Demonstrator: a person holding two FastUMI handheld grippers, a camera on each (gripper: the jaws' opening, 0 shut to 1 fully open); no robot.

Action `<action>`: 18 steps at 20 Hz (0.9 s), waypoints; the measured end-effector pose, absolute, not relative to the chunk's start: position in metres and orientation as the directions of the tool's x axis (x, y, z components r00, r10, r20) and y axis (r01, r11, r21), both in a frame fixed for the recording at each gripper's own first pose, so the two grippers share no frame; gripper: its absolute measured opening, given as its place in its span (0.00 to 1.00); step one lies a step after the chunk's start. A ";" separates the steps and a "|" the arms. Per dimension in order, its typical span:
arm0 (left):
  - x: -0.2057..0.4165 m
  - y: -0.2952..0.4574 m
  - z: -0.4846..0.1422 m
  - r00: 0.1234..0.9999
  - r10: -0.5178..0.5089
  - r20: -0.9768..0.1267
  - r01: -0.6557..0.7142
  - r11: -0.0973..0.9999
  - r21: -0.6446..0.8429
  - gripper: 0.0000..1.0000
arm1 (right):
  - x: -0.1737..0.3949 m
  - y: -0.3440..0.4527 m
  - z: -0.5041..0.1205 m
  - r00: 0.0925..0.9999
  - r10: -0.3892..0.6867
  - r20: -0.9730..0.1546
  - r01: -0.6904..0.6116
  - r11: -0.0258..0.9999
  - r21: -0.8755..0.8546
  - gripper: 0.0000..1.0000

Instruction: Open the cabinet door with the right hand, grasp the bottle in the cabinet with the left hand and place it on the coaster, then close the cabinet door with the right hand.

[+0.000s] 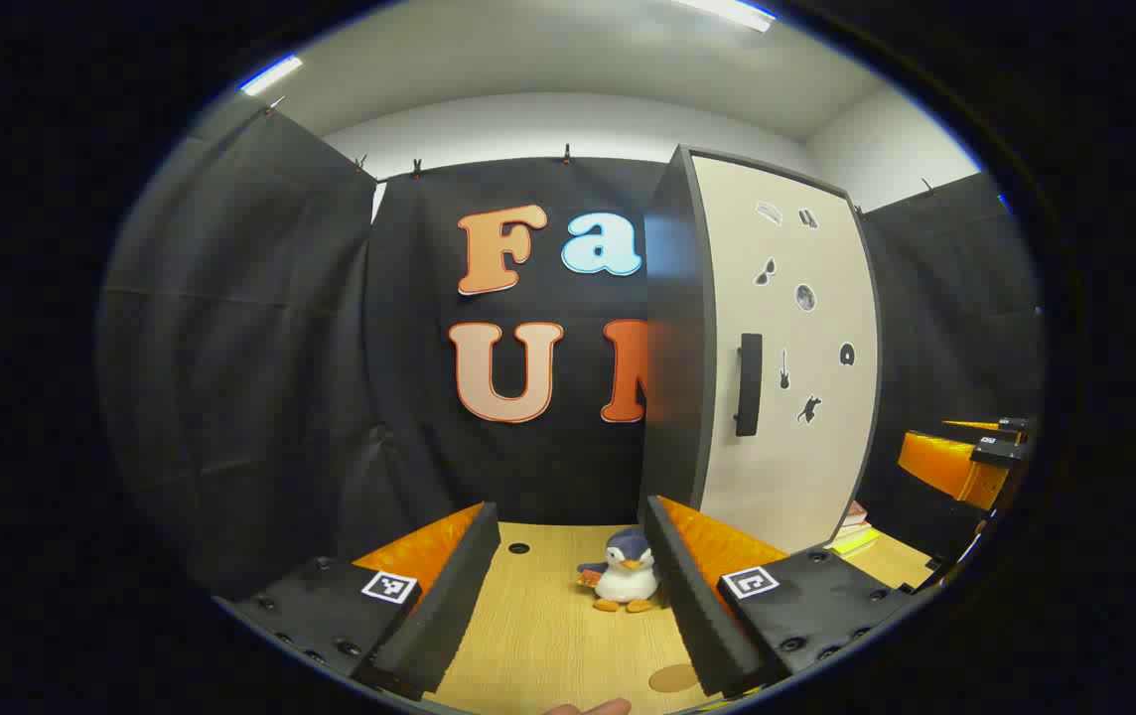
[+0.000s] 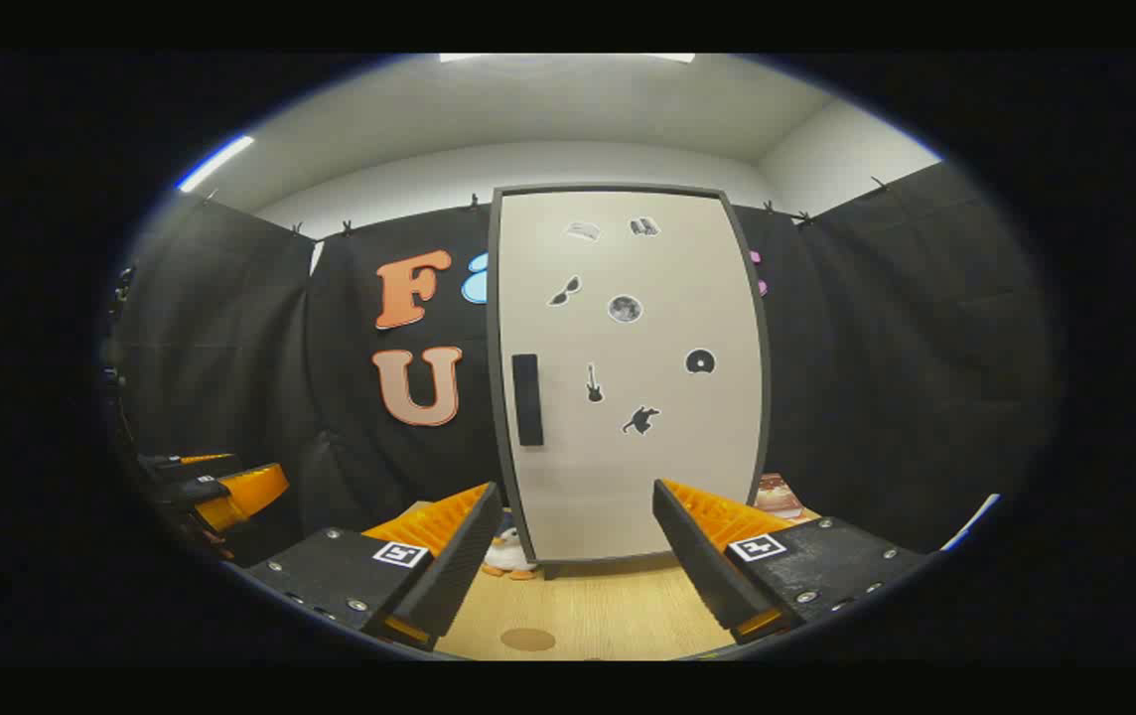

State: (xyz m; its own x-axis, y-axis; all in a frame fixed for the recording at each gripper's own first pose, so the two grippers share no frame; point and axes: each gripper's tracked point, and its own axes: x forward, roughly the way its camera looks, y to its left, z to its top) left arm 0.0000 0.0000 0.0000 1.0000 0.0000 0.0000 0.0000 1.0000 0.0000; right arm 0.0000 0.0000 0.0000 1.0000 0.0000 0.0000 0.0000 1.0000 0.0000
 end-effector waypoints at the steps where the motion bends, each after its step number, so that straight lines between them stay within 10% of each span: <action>1: 0.000 0.000 -0.001 1.000 0.002 -0.003 -0.002 1.000 0.001 0.96 | 0.001 0.001 -0.001 1.000 0.003 -0.002 -0.003 1.000 0.000 0.94; 18: 0.004 0.002 -0.001 1.000 0.010 -0.021 -0.009 1.000 0.015 0.96 | 0.010 -0.009 -0.001 1.000 -0.018 -0.008 0.018 1.000 0.023 0.94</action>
State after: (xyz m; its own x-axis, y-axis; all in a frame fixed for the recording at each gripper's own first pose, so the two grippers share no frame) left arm 0.0042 0.0021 -0.0007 0.9997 0.0098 -0.0209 -0.0095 0.9998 0.0154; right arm 0.0098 -0.0093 -0.0009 0.9998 -0.0182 -0.0078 0.0184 0.9996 0.0232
